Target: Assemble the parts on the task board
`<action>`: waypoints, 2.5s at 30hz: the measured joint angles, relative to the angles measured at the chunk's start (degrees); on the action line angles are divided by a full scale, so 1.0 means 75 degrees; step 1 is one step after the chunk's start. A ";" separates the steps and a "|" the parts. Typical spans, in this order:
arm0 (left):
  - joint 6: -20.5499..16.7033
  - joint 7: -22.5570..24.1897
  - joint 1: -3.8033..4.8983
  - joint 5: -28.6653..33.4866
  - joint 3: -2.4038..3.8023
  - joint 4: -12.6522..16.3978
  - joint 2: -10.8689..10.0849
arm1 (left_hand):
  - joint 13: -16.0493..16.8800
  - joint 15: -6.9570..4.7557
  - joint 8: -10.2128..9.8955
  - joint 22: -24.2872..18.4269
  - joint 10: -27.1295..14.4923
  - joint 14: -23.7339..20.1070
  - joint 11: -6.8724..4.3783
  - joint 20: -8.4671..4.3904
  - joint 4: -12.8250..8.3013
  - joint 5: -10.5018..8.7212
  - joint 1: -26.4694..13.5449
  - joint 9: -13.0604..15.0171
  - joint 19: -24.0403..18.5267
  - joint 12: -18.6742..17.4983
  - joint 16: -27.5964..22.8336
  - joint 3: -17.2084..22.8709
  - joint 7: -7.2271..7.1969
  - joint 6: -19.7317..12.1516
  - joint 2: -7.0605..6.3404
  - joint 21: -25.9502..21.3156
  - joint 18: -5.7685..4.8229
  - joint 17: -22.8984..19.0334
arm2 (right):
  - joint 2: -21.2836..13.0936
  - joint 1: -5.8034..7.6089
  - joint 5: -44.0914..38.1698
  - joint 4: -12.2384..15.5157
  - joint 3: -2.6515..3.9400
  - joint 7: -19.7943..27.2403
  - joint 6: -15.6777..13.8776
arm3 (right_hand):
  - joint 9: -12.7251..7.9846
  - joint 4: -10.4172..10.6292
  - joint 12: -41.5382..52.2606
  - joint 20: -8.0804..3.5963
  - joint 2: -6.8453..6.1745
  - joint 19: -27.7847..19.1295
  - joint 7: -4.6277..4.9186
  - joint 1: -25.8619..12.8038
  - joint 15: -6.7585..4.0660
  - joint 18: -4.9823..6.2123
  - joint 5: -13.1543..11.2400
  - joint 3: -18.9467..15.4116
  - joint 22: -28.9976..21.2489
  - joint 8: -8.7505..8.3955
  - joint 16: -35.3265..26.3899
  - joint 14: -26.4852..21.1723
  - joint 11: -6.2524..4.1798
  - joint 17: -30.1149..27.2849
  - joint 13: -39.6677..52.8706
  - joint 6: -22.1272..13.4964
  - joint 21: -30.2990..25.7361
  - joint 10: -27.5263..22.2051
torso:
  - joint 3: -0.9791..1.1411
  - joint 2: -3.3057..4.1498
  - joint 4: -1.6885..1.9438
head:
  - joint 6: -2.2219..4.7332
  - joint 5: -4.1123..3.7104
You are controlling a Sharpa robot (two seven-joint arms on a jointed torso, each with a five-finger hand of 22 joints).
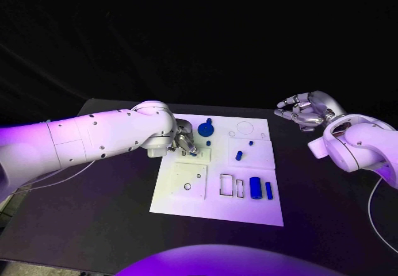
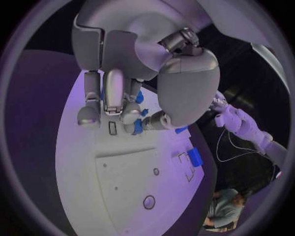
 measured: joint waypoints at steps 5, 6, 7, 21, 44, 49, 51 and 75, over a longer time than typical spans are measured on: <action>0.0017 -0.0012 0.0002 -0.0006 0.0002 -0.0035 0.0029 | 0.0006 0.0000 0.0000 0.0000 0.0000 0.0000 0.0000 0.0000 0.0000 0.0000 -0.0030 0.0003 0.0000 0.0000 0.0000 0.0000 0.0000 0.0000 0.0030 0.0000 0.0000 0.0000 | 0.0000 -0.0004 0.0000 -0.0001 0.0000 0.0000 0.0000 | 0.0000 0.0000 0.0000 0.0000 0.0000 0.0000 0.0000 0.0000 0.0000 0.0000 0.0000 0.0000 -0.0001 0.0000 0.0000 0.0000 0.0000 0.0000 0.0000 0.0000 0.0000 0.0000 | 0.0002 0.0000 -0.0001 | -0.0006 0.0000; 0.0022 -0.0015 0.0003 -0.0007 0.0002 -0.0042 0.0036 | 0.0006 0.0000 0.0003 0.0001 0.0000 0.0000 0.0000 0.0000 0.0000 0.0017 -0.0038 0.0005 0.0000 0.0000 0.0000 0.0000 0.0000 0.0000 0.0038 0.0000 0.0000 0.0000 | 0.0000 -0.0004 0.0000 -0.0001 0.0000 0.0000 0.0000 | 0.0000 0.0000 0.0000 0.0000 0.0000 0.0000 0.0000 0.0000 0.0000 0.0000 0.0000 0.0000 -0.0001 0.0000 0.0000 0.0000 0.0000 0.0000 0.0000 0.0000 0.0000 0.0000 | 0.0001 0.0000 -0.0001 | -0.0011 0.0000; 0.0028 -0.0019 0.0004 -0.0007 0.0003 -0.0050 0.0044 | 0.0010 0.0000 0.0023 0.0010 0.0015 0.0000 0.0013 0.0000 0.0000 0.0034 -0.0069 0.0006 0.0000 0.0000 0.0000 0.0000 0.0000 0.0000 0.0069 0.0000 0.0000 0.0000 | 0.0000 -0.0005 0.0000 -0.0001 0.0000 0.0000 0.0000 | 0.0000 0.0000 0.0000 0.0000 0.0000 0.0000 0.0000 0.0000 0.0000 0.0000 0.0000 0.0000 -0.0001 0.0000 0.0000 0.0000 0.0000 -0.0001 0.0000 0.0000 0.0000 0.0000 | 0.0001 0.0000 -0.0001 | -0.0013 0.0000; 0.0258 -0.0114 0.0028 0.0023 0.0018 -0.0225 0.0173 | 0.0286 -0.0056 0.0174 0.0211 0.0239 0.0001 -0.0072 -0.0026 0.0021 0.0133 -0.0348 0.0028 0.0112 0.0237 0.0000 0.0022 0.0000 0.0001 0.0259 0.0077 0.0000 -0.0001 | -0.0010 -0.0008 0.0000 -0.0003 -0.0001 0.0000 -0.0001 | 0.0006 -0.0001 0.0000 0.0000 0.0000 0.0000 0.0000 0.0000 0.0000 0.0000 0.0000 0.0001 -0.0002 0.0004 0.0000 0.0000 0.0000 -0.0001 0.0000 0.0000 0.0000 0.0000 | 0.0001 0.0003 -0.0003 | -0.0048 -0.0012; 0.0469 -0.0207 0.0008 0.0151 0.0000 -0.0336 0.0262 | 0.0603 -0.0111 0.0312 0.0428 0.0438 0.0000 -0.0138 -0.0068 0.0042 0.0168 -0.0839 -0.0032 0.0232 0.0442 0.0000 0.0045 -0.0096 0.0231 0.0509 0.0173 -0.0120 -0.0002 | -0.0009 -0.0016 -0.0001 -0.0009 -0.0001 0.0000 -0.0001 | 0.0012 -0.0001 0.0000 0.0000 0.0000 0.0000 0.0000 0.0000 0.0000 0.0000 0.0000 0.0001 -0.0004 0.0059 0.0000 0.0000 0.0000 -0.0002 0.0000 0.0000 0.0000 0.0000 | -0.0004 0.0000 0.0001 | -0.0073 -0.0004; 0.0469 -0.0230 0.0008 0.0157 -0.0002 -0.0379 0.0298 | 0.0603 -0.0111 0.0323 0.0428 0.0438 0.0000 -0.0137 -0.0068 0.0033 0.0167 -0.0908 -0.0042 0.0231 0.0442 0.0000 0.0054 -0.0121 0.0260 0.0517 0.0173 -0.0119 -0.0002 | -0.0002 -0.0024 -0.0001 -0.0013 -0.0001 0.0000 -0.0001 | 0.0012 -0.0001 0.0000 0.0000 0.0000 0.0000 0.0000 0.0000 0.0000 0.0000 0.0000 0.0001 -0.0005 0.0059 0.0000 0.0000 0.0000 -0.0002 0.0000 0.0000 0.0000 0.0000 | -0.0002 0.0004 -0.0003 | -0.0083 -0.0004; 0.0469 -0.0237 0.0008 0.0160 -0.0002 -0.0393 0.0307 | 0.0603 -0.0111 0.0319 0.0428 0.0438 0.0000 -0.0137 -0.0068 0.0044 0.0167 -0.0919 -0.0043 0.0231 0.0442 0.0000 0.0066 -0.0124 0.0286 0.0508 0.0173 -0.0119 -0.0002 | -0.0002 -0.0026 -0.0001 -0.0014 -0.0001 0.0000 -0.0001 | 0.0012 -0.0001 0.0000 0.0000 0.0000 0.0000 0.0000 0.0000 0.0000 0.0000 0.0000 0.0001 -0.0005 0.0059 0.0000 0.0000 0.0000 -0.0002 0.0000 0.0000 0.0000 0.0000 | -0.0001 0.0004 -0.0004 | -0.0089 -0.0004; 0.0538 -0.0332 0.0002 0.0219 -0.0008 -0.0479 0.0347 | 0.0668 -0.0137 0.0308 0.0426 0.0468 0.0027 -0.0164 -0.0124 -0.0241 0.0021 -0.1782 -0.0261 0.0287 0.0505 0.0000 -0.0189 -0.0345 0.0561 0.0406 0.0172 -0.0118 -0.0002 | -0.0008 -0.0033 -0.0002 -0.0017 -0.0001 0.0001 -0.0001 | 0.0018 0.0020 0.0000 0.0000 0.0000 0.0000 0.0000 0.0000 0.0000 0.0000 0.0000 0.0022 0.0000 0.0059 0.0000 0.0000 0.0000 -0.0002 -0.0008 0.0000 -0.0046 0.0000 | -0.0003 -0.0007 0.0002 | -0.0101 -0.0043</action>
